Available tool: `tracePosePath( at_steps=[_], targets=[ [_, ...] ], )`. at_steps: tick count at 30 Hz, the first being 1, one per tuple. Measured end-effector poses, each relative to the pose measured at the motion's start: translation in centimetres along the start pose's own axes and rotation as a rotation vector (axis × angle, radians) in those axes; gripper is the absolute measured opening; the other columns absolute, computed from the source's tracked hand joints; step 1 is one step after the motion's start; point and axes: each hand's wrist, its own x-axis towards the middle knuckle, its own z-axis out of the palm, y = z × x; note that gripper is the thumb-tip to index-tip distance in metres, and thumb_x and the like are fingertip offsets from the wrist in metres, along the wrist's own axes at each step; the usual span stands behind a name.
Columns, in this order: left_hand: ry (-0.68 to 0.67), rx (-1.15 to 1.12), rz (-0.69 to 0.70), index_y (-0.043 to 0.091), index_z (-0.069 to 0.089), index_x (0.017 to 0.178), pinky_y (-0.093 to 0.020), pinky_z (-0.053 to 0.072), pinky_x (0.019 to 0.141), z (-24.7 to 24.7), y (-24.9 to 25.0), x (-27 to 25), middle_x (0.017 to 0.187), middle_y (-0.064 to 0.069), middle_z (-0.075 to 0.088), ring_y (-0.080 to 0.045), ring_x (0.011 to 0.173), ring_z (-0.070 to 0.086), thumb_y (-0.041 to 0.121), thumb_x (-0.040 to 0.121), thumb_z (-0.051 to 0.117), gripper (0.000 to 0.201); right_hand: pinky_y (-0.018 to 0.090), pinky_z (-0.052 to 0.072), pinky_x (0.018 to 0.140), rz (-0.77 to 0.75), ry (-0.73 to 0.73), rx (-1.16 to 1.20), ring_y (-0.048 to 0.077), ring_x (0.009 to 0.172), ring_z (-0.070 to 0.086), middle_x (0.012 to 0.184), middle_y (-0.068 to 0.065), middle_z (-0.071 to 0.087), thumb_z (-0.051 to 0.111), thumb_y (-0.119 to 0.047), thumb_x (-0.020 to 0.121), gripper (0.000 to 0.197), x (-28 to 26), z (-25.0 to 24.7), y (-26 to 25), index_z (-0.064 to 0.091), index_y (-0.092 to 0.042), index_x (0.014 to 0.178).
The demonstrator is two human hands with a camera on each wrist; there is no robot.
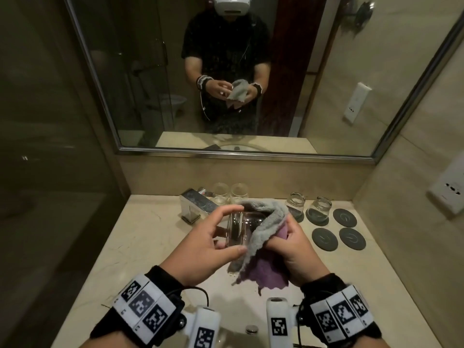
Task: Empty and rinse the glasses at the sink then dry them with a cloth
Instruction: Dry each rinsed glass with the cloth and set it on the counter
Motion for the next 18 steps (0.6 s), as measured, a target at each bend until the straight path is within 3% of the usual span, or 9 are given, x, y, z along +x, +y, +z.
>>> tracePosePath(
  at_steps=[1,4,6,8,10,12,15,16,18],
  targets=[
    [0.008,-0.075,-0.037,0.044,0.047,0.133,-0.034,0.058,0.078,0.1,0.2,0.0,0.131,0.008,0.054,-0.025,0.089,0.068,0.035,0.081,0.078,0.061,0.04,0.054,0.089,-0.018,0.008,-0.03,0.025,0.102,0.066,0.107,0.009,0.071,0.08,-0.007,0.056,0.058,-0.1,0.1,0.0,0.064,-0.024,0.109],
    [0.046,-0.338,-0.191,0.027,0.054,0.124,-0.036,0.057,0.062,0.4,0.8,0.4,0.115,-0.008,0.057,-0.024,0.067,0.068,0.043,0.076,0.065,0.052,0.025,0.053,0.081,-0.048,0.02,-0.125,0.013,0.095,0.068,0.101,-0.001,0.073,0.077,0.0,0.059,0.058,-0.3,0.6,-0.1,0.06,-0.02,0.11],
    [0.083,-0.227,-0.122,0.028,0.057,0.117,-0.036,0.057,0.062,0.5,0.8,0.5,0.112,-0.005,0.06,-0.019,0.067,0.067,0.04,0.078,0.068,0.042,0.032,0.054,0.086,-0.05,0.037,-0.082,0.021,0.101,0.067,0.106,0.006,0.072,0.072,0.003,0.064,0.053,-0.2,1.0,-0.1,0.059,-0.013,0.112],
    [0.05,0.02,0.057,0.035,0.056,0.119,-0.03,0.057,0.072,0.4,0.8,0.1,0.12,0.005,0.06,-0.01,0.088,0.067,0.03,0.084,0.073,0.039,0.049,0.051,0.093,-0.002,0.049,0.073,0.037,0.108,0.063,0.116,0.021,0.066,0.072,-0.006,0.066,0.054,0.2,1.0,0.2,0.056,-0.004,0.118],
    [0.024,0.181,0.179,0.039,0.053,0.124,-0.022,0.055,0.078,0.3,0.3,0.0,0.127,0.015,0.055,-0.002,0.1,0.062,0.024,0.086,0.073,0.045,0.053,0.05,0.092,0.093,0.063,0.191,0.041,0.105,0.062,0.118,0.029,0.061,0.077,-0.018,0.064,0.066,0.4,0.9,0.2,0.052,-0.001,0.122],
    [0.055,0.032,0.091,0.037,0.05,0.13,-0.022,0.056,0.07,0.4,0.6,0.0,0.124,0.015,0.055,-0.004,0.083,0.067,0.035,0.084,0.072,0.051,0.047,0.053,0.087,0.072,0.082,0.165,0.033,0.097,0.065,0.107,0.022,0.067,0.079,-0.017,0.06,0.063,0.4,0.5,0.2,0.054,-0.003,0.117],
    [0.116,-0.143,-0.097,0.027,0.055,0.123,-0.039,0.06,0.066,0.5,1.2,0.5,0.114,0.005,0.061,-0.015,0.064,0.069,0.058,0.075,0.059,0.058,0.031,0.056,0.079,-0.016,0.102,0.06,0.018,0.091,0.069,0.095,0.003,0.073,0.077,-0.014,0.052,0.062,-0.1,0.7,-0.2,0.056,-0.01,0.111],
    [0.124,-0.158,-0.102,0.024,0.058,0.118,-0.044,0.06,0.068,0.5,1.2,0.5,0.107,0.004,0.064,-0.018,0.065,0.069,0.054,0.076,0.06,0.052,0.031,0.056,0.079,-0.021,0.106,0.054,0.018,0.091,0.069,0.095,0.002,0.073,0.076,-0.015,0.051,0.064,-0.1,0.7,-0.1,0.055,-0.009,0.111],
    [0.116,-0.054,-0.025,0.027,0.059,0.12,-0.037,0.059,0.074,0.4,1.4,0.3,0.106,0.011,0.062,-0.014,0.076,0.067,0.04,0.083,0.068,0.04,0.043,0.055,0.085,-0.004,0.124,0.096,0.027,0.093,0.066,0.097,0.011,0.071,0.075,-0.017,0.055,0.062,0.0,0.7,0.1,0.055,-0.002,0.111]
  ],
)
